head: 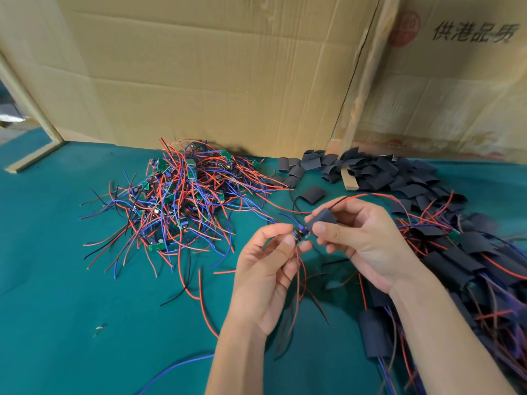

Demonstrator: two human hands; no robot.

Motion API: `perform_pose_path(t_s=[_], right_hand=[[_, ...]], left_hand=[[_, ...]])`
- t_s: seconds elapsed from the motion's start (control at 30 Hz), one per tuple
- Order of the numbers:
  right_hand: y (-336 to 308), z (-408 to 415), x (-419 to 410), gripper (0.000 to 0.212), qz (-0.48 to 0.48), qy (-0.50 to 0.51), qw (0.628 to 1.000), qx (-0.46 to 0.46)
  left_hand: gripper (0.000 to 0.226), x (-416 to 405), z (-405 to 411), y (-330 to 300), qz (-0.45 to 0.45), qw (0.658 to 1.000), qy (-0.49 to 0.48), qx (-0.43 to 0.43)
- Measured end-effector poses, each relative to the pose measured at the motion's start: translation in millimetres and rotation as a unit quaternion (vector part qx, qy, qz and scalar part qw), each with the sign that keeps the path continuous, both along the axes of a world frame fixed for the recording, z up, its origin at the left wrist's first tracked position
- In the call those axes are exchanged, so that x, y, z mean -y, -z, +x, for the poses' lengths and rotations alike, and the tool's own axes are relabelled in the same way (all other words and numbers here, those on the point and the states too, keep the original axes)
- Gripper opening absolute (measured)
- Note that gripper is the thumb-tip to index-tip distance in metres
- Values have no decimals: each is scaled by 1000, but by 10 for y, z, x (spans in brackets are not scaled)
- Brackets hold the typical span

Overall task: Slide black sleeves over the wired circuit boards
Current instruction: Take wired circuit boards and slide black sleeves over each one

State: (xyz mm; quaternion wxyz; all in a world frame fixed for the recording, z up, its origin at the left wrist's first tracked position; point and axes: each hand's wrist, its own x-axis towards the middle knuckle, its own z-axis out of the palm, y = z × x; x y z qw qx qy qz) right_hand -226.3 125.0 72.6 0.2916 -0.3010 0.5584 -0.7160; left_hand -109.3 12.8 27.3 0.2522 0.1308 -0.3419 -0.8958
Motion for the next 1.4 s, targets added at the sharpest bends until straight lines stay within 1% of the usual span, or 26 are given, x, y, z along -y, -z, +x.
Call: perform_pose_path(t_s=[0.17, 0.27, 0.37, 0.5, 0.6, 0.63, 0.73, 0.8, 0.87, 0.93, 1.0, 1.03, 1.1, 1.13, 1.17, 1.2, 1.23, 1.27, 1.33, 1.4], right_hand=[[43, 14, 39, 24, -15, -9, 1000, 23], [71, -9, 50, 26, -23, -7, 999, 43], [79, -9, 42, 28, -6, -25, 999, 46], [120, 26, 87, 27, 26, -41, 998, 42], [102, 69, 126, 28, 40, -35, 997, 55], [83, 84, 130, 28, 50, -33, 997, 56], [21, 120, 104, 31, 97, -20, 994, 47], [-22, 121, 49, 31, 133, -8, 991, 29], [-113, 75, -76, 31, 163, 17, 986, 12], [-270, -68, -296, 46, 191, 51, 980, -17], [-520, -190, -565, 53, 254, 81, 961, -78], [-646, -233, -703, 58, 308, 95, 939, -123], [-812, -387, -1001, 74, 416, 137, 871, -224], [-856, -535, -1131, 77, 452, 174, 832, -269], [-915, -638, -1190, 74, 464, 213, 803, -308], [-1006, -655, -1183, 64, 450, 240, 784, -353], [-1096, -609, -1080, 50, 437, 240, 771, -397], [-1148, -497, -865, 39, 433, 213, 762, -433], [-1112, -143, -194, 22, 414, 93, 754, -501], [-939, 97, 401, 10, 384, -20, 756, -529]], left_hand=[[15, -17, -5, 15, -5, 1000, 12, -1], [15, -19, -4, 15, -11, 1000, 19, -5], [19, -24, -8, 26, -32, 999, 25, 3], [20, -34, -18, 43, -81, 996, 25, 5], [22, -48, -37, 34, -137, 990, -8, 9], [22, -53, -49, 38, -150, 988, -24, 19], [11, -74, -95, 82, -209, 973, -64, 71], [9, -97, -122, 89, -255, 961, -57, 94], [9, -118, -139, 77, -283, 954, -23, 94], [8, -121, -135, 51, -291, 951, 1, 103], [7, -108, -121, 47, -277, 953, -5, 122], [3, -103, -116, 50, -269, 955, -10, 128], [10, -106, -125, 55, -261, 955, -15, 142], [12, -108, -135, 52, -261, 954, -19, 149], [13, -109, -141, 47, -263, 952, -24, 157], [13, -115, -146, 44, -265, 950, -29, 164], [14, -118, -147, 43, -264, 949, -36, 170], [14, -115, -144, 47, -260, 948, -46, 177], [14, -102, -135, 66, -243, 949, -76, 188], [15, -75, -143, 91, -225, 949, -110, 194]])
